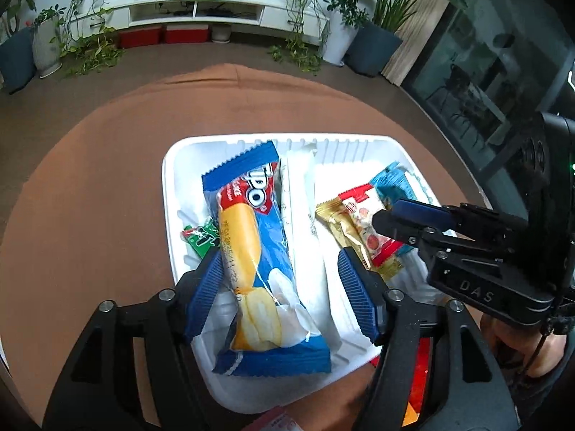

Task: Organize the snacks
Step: 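Carry both packets over the white tray and open both grippers, then move both grippers back to the pile and grasp the pink packet with the left gripper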

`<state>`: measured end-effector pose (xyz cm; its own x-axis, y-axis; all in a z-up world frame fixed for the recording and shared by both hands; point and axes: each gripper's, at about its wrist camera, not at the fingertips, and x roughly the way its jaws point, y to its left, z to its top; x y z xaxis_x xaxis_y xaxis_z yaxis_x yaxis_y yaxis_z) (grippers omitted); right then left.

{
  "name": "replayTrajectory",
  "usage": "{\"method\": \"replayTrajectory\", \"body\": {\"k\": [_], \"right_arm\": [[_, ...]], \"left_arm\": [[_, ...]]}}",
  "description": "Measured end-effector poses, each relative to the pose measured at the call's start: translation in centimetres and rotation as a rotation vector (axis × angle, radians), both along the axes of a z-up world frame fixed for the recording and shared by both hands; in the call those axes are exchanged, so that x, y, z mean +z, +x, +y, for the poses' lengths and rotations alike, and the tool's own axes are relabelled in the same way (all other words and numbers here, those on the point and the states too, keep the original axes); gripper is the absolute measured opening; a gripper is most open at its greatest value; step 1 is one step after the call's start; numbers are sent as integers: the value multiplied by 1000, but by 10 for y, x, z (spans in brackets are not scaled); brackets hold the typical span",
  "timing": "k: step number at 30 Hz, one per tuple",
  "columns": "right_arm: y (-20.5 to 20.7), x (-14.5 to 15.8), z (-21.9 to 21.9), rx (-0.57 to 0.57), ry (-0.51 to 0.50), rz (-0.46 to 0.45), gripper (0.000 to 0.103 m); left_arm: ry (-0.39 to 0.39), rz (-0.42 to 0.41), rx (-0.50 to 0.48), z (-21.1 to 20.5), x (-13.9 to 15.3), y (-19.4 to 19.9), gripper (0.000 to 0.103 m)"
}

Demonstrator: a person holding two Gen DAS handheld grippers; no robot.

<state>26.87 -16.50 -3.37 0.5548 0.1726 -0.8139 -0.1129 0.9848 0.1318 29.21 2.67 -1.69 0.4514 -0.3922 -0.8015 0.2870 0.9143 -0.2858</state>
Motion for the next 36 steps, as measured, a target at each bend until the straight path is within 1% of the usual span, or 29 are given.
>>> {"method": "replayTrajectory", "body": {"k": [1,2,3,4,5,6,7,8,10,12,16,20,22,24,26,28,29,32,34,36], "right_arm": [[-1,4,-1,-1,11,-10,35],[-6,10,-2,-3,26,-24,40],[-11,18,-4,-5,43,-42,45],[-16,25,-6,-5,57,-60,55],[-25,36,-8,-4,74,-90,62],[-32,42,-10,1,86,-109,64],[-40,49,-12,6,99,-129,67],[-52,57,-15,12,112,-152,70],[-69,65,-18,19,126,-175,73],[-92,71,-21,29,141,-199,74],[-136,74,-31,22,169,-224,78],[-184,63,-45,-19,200,-232,79],[-199,57,-51,-42,221,-220,79],[-218,48,-56,-58,233,-211,79],[-236,38,-56,-67,242,-202,79],[-252,30,-54,-72,249,-195,79],[-258,26,-54,-72,248,-192,79],[-269,17,-53,-78,238,-178,79],[-270,12,-54,-91,248,-165,79],[-270,11,-54,-98,256,-159,78]], "left_arm": [[-7,-9,6,1,4,-3,64],[-12,-17,9,3,9,-6,67],[-17,-27,11,6,14,-10,74],[-23,-45,13,9,21,-17,77],[-27,-65,14,11,27,-23,84],[-29,-79,16,15,33,-29,91],[-35,-100,27,20,40,-38,94],[-41,-110,35,23,44,-44,96],[-71,-130,53,32,51,-64,97],[-80,-146,62,36,54,-82,103],[-27,-160,59,38,45,-132,103],[45,-139,52,38,26,-178,103],[43,-129,56,37,15,-195,103],[33,-81,72,36,3,-209,103],[-6,4,138,41,-12,-214,103],[-21,40,186,45,-20,-216,103],[-17,42,195,46,-20,-216,102],[7,16,209,43,-17,-212,101],[19,-4,211,41,-10,-207,101],[44,-4,210,38,-8,-200,101]]}}
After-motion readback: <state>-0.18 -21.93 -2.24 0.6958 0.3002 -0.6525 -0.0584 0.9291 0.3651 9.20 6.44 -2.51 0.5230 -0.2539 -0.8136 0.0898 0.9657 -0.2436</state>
